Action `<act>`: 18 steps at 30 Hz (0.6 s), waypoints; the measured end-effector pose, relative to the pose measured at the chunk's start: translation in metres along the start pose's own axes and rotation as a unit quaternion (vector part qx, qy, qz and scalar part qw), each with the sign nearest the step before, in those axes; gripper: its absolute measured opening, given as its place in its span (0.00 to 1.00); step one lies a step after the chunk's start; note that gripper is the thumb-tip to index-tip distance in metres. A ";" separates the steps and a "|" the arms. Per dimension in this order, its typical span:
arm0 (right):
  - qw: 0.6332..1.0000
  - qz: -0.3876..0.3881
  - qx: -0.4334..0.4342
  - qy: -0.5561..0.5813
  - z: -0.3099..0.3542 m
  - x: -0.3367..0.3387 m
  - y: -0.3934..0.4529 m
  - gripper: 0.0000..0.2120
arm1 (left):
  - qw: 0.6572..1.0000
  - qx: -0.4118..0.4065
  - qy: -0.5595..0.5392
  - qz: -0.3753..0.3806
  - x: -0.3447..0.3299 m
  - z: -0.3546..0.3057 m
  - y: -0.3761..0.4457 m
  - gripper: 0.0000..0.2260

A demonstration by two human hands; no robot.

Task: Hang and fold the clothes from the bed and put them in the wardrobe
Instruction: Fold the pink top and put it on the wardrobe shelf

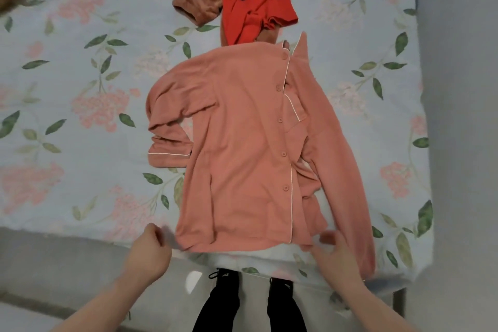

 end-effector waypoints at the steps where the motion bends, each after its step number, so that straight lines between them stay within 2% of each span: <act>1: 0.999 -0.010 0.006 0.032 0.003 0.002 0.006 0.16 | 0.999 -0.034 0.015 -0.028 0.001 -0.006 -0.002 0.04; 3: 0.998 -0.023 0.012 0.053 0.012 0.002 0.019 0.24 | 0.987 -0.144 0.040 -0.053 -0.009 -0.032 -0.012 0.09; 4: 0.999 -0.026 0.012 0.045 0.017 0.000 0.024 0.22 | 0.977 -0.205 0.047 -0.039 -0.022 -0.047 -0.019 0.11; 6: 1.000 -0.006 0.023 0.009 0.027 -0.010 0.031 0.08 | 0.952 -0.294 0.087 0.022 -0.056 -0.073 -0.034 0.16; 7: 0.999 0.011 0.029 -0.008 0.029 -0.017 0.033 0.10 | 0.939 -0.316 0.125 0.052 -0.075 -0.081 -0.039 0.21; 8: 0.999 0.026 0.028 -0.021 0.029 -0.024 0.033 0.15 | 0.927 -0.329 0.168 0.068 -0.091 -0.087 -0.041 0.26; 10: 0.998 0.055 0.020 -0.010 0.026 -0.034 0.031 0.16 | 0.915 -0.333 0.222 0.049 -0.106 -0.100 -0.039 0.30; 13: 0.994 0.089 -0.031 0.062 0.017 -0.033 0.018 0.11 | 0.915 -0.307 0.261 0.004 -0.101 -0.114 -0.030 0.24; 15: 0.992 0.104 -0.030 0.059 0.012 -0.026 0.008 0.10 | 0.907 -0.310 0.286 0.024 -0.096 -0.114 -0.024 0.23; 18: 0.986 0.162 -0.042 -0.014 -0.013 -0.024 -0.012 0.08 | 0.882 -0.347 0.309 0.079 -0.090 -0.092 -0.026 0.21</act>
Point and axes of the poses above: each hand's wrist, its own y-axis towards the middle knuckle, its own x-axis out of the back of the hand, z = x × y, the point moved 7 cm from there along y, towards the middle knuckle, and after that the axes turned 3 degrees about -z, right-handed, at the moved point
